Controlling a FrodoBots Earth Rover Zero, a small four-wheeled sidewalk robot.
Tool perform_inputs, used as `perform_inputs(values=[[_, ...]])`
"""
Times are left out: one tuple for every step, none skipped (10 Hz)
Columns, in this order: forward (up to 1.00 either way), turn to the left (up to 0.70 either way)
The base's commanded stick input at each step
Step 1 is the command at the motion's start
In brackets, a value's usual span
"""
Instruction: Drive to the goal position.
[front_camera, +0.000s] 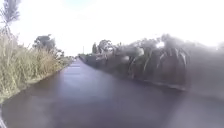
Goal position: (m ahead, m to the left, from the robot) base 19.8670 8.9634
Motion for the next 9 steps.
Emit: perform_inputs(values=[[1.00, -0.35], [1.00, -0.17], [1.00, 0.02], [1.00, 0.08], [1.00, 0.21], [1.00, 0.40], [1.00, 0.40], [1.00, 0.08], [1.00, 0.00]])
